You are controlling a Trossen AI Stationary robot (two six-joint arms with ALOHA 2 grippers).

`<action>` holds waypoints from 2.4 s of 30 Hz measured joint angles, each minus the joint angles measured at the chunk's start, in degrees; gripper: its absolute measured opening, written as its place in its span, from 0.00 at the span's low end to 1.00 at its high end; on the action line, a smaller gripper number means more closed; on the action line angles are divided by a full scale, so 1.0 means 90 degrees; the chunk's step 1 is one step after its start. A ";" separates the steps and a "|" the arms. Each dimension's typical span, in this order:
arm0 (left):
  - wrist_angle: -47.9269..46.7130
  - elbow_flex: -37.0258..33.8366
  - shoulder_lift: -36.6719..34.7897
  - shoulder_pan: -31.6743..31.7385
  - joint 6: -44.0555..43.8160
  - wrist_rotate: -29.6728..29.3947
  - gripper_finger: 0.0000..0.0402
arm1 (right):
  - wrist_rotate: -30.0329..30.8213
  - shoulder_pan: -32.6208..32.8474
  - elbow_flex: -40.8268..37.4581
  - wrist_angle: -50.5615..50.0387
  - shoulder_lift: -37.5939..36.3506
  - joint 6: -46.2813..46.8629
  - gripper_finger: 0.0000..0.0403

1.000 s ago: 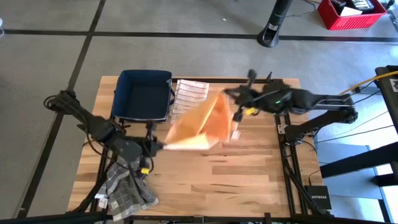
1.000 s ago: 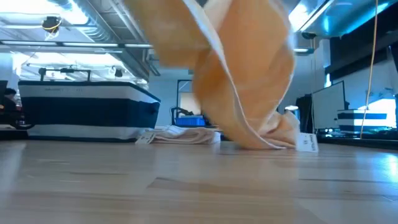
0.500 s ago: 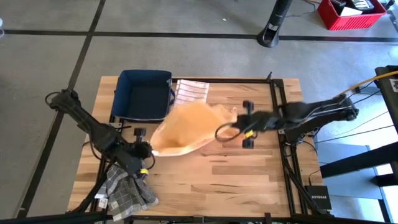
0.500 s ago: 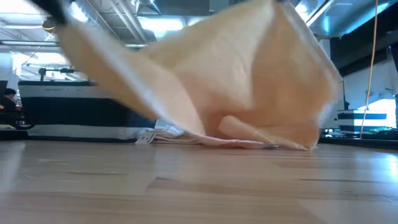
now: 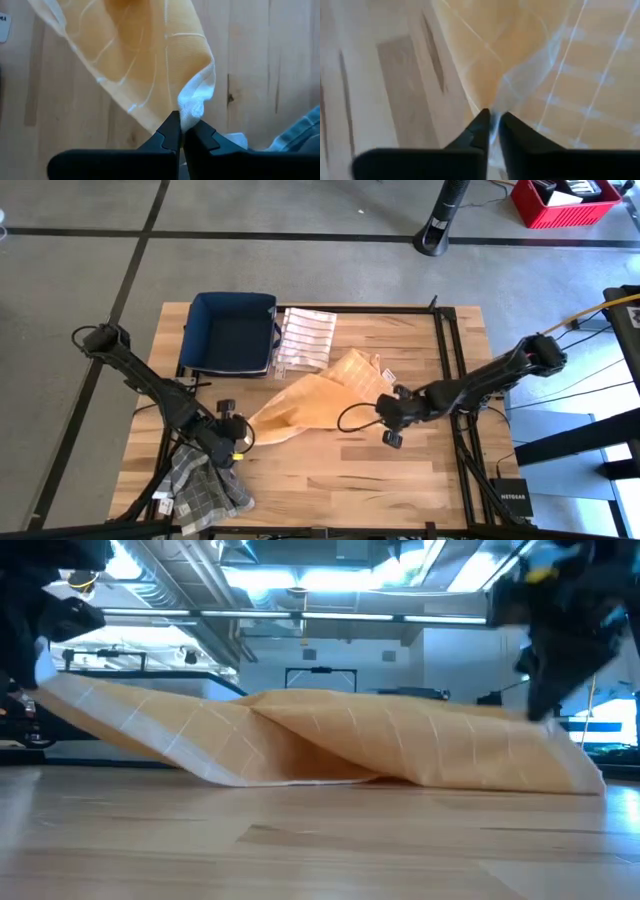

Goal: Fold towel
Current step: Fold the orange towel

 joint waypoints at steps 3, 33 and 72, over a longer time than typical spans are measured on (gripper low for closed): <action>-0.0010 -0.0008 0.0000 -0.0002 -0.0039 0.0001 0.01 | -0.0850 -0.0290 0.0216 -0.0742 0.0113 0.0122 0.26; 0.0382 -0.0008 -0.0002 0.0423 0.0351 -0.0573 0.01 | -0.2554 -0.2998 0.1687 0.3150 0.2947 -0.3665 0.50; 0.1024 -0.0009 -0.0005 0.0631 0.0451 -0.1135 0.01 | -0.0367 -0.1605 0.2063 0.1851 0.3108 -0.3502 0.43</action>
